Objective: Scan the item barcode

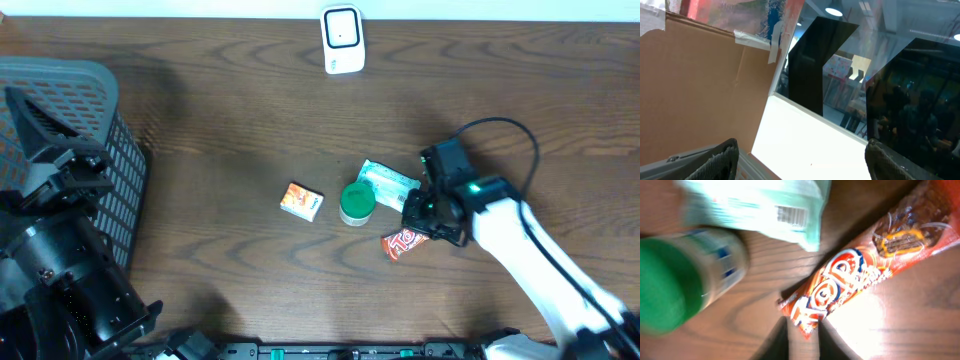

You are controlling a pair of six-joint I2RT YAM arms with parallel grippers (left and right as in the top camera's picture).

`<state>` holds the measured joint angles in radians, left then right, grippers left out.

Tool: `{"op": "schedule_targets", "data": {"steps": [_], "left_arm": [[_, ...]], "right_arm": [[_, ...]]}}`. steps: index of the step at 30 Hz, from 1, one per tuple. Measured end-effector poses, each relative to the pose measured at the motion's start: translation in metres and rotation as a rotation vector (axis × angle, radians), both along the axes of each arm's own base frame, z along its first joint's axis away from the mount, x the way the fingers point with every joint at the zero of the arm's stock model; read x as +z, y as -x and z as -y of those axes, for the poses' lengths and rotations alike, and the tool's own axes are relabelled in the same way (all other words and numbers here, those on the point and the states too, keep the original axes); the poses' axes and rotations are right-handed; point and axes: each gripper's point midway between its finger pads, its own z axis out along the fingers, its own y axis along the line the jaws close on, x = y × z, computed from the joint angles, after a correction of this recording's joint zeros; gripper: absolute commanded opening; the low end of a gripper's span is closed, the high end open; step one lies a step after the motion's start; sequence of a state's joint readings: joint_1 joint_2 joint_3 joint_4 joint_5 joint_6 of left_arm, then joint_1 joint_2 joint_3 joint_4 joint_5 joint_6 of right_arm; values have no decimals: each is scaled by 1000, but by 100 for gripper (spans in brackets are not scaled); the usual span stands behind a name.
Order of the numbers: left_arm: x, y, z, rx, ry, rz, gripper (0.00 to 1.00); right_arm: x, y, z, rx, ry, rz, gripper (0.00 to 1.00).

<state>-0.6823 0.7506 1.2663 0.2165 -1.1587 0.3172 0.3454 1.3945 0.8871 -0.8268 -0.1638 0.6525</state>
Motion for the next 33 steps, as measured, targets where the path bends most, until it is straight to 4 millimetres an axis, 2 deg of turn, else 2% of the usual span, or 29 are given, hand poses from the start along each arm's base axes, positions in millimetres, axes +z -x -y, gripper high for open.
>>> {"op": "schedule_targets", "data": {"steps": [1,6,10,12,16,21,23,29,33], "left_arm": [[0,0,0,0,0,0,81],[-1,-1,0,-3,4,0,81],[-8,-4,3,-13,5,-22,81],[-12,-7,6,-23,7,-32,81],[-14,-10,10,-51,13,-27,81],[-13,-10,11,-64,26,-12,81],[-12,-9,11,-69,28,-8,81],[-10,2,3,-75,42,15,81],[-8,9,-3,-76,53,29,81]], "right_arm": [[8,0,2,-4,-8,24,99],[17,1,17,-32,-15,33,99],[16,7,16,71,-27,28,99],[16,7,18,69,-18,28,99],[1,16,42,-150,26,-55,99],[-36,31,78,-491,17,-144,99],[-46,29,86,-566,-2,-134,99],[-65,25,93,-685,-46,-94,99],[-65,16,93,-737,-74,-63,99]]}}
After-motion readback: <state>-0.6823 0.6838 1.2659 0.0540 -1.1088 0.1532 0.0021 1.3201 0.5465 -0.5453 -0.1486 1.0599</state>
